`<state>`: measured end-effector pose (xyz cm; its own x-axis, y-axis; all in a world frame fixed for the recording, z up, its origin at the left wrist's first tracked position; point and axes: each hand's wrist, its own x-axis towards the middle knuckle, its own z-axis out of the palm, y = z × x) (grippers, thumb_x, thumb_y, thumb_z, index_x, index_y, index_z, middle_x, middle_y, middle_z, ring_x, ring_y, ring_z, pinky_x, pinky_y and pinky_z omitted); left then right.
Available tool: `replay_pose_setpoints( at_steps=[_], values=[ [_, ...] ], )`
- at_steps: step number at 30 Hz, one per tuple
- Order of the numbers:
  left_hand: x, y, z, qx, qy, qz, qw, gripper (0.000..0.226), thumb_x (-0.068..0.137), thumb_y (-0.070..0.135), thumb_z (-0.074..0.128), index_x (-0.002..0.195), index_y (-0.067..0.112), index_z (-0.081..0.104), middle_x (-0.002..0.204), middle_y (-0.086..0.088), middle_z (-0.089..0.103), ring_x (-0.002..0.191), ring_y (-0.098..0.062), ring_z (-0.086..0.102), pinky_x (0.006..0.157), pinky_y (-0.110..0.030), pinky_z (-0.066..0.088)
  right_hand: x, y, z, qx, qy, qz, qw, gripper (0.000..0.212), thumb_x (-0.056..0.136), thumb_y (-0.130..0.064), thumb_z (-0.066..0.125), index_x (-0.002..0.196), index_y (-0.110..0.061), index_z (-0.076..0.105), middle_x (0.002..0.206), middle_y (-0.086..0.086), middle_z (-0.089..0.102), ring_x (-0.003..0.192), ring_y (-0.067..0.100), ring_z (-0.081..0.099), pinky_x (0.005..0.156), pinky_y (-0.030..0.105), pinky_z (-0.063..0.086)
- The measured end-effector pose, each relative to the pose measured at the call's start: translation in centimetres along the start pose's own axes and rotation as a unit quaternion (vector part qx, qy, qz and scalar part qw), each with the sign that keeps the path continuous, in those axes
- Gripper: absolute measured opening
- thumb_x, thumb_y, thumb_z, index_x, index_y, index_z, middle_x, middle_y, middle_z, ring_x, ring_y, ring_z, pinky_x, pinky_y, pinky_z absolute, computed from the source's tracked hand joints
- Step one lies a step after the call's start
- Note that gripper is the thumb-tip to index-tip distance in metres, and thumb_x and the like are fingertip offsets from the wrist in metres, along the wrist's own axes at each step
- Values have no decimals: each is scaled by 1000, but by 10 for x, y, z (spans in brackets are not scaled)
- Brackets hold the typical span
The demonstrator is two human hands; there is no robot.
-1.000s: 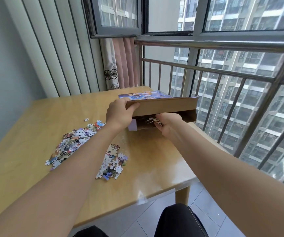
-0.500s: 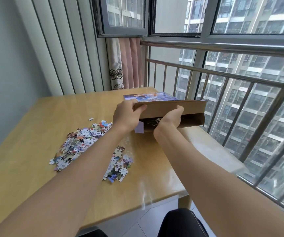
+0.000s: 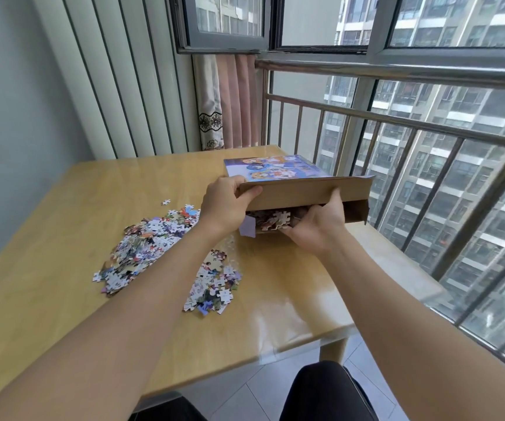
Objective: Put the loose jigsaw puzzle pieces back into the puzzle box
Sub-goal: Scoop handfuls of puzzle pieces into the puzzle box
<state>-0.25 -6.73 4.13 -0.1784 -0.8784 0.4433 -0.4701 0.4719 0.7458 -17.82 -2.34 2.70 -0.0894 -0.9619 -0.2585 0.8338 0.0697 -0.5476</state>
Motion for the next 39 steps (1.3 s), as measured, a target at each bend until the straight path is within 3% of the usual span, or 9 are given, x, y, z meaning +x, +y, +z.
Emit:
replay_pose_setpoints(
  at_steps=[6, 11, 19, 22, 26, 28, 30, 36, 39],
  values=[
    [4, 4, 4, -13, 0, 1, 1000, 23, 94, 28, 69, 72, 22, 66, 49, 15, 48, 46, 0, 39, 48, -16, 27, 3, -14, -5, -100, 128, -87, 983, 57, 98, -56, 51, 133, -11, 55, 112, 14, 71, 101, 30, 70, 92, 46, 57],
    [5, 2, 9, -13, 3, 0, 1000, 28, 94, 29, 68, 67, 31, 59, 48, 25, 51, 47, 2, 41, 46, -14, 28, 10, -17, -9, -98, 130, -99, 982, 42, 99, -32, 50, 136, -13, 50, 124, 13, 65, 111, 27, 63, 102, 41, 52],
    [6, -8, 1, -17, 27, -10, 999, 22, 94, 30, 69, 97, 9, 75, 88, -14, 72, 81, -33, 61, 73, -44, 50, 16, -13, -24, -230, 56, -94, 967, 46, 91, 21, 30, 129, 4, 51, 129, 18, 63, 127, 28, 58, 102, 33, 51],
    [7, -7, 1, -29, 38, -10, 999, 22, 93, 30, 69, 96, 9, 75, 89, -13, 73, 82, -33, 62, 77, -46, 51, 11, -10, -26, -442, 64, -182, 876, 33, 89, 12, 50, 113, -2, 66, 113, 8, 71, 114, 21, 66, 98, 34, 56],
    [9, -5, -1, -27, 38, -7, 999, 19, 93, 32, 69, 96, 15, 76, 84, -8, 73, 75, -27, 60, 74, -44, 51, -12, -10, -45, -693, 46, -428, 578, 29, 81, -10, 70, 109, -15, 77, 104, -3, 76, 95, 10, 70, 88, 31, 58],
    [9, -3, -1, -27, 43, -4, 999, 18, 93, 32, 69, 97, 16, 76, 85, -6, 73, 78, -27, 62, 76, -45, 52, -19, -3, -52, -779, -32, -450, 436, 38, 89, -21, 71, 126, -17, 69, 123, 0, 70, 114, 18, 64, 97, 35, 53],
    [10, -2, 0, -33, 49, -6, 998, 18, 93, 31, 69, 99, 16, 76, 88, -5, 74, 86, -29, 66, 80, -47, 54, -19, 6, -55, -843, -73, -400, 351, 52, 96, -37, 62, 143, -18, 53, 142, 0, 58, 132, 20, 52, 109, 37, 43],
    [7, -1, 4, -27, 39, -3, 999, 17, 93, 30, 69, 99, 15, 76, 89, -1, 75, 88, -27, 68, 82, -49, 55, 3, 3, -38, -896, -67, -261, 353, 71, 96, -69, 34, 148, -21, 41, 150, 2, 49, 140, 22, 41, 120, 40, 27],
    [7, -4, 5, -24, 39, 1, 999, 18, 93, 29, 69, 101, 14, 76, 88, -2, 75, 85, -27, 67, 79, -47, 55, 6, -2, -36, -868, 27, -321, 379, 47, 95, -59, 45, 111, -18, 63, 114, 7, 68, 109, 28, 59, 88, 37, 43]
  ],
)
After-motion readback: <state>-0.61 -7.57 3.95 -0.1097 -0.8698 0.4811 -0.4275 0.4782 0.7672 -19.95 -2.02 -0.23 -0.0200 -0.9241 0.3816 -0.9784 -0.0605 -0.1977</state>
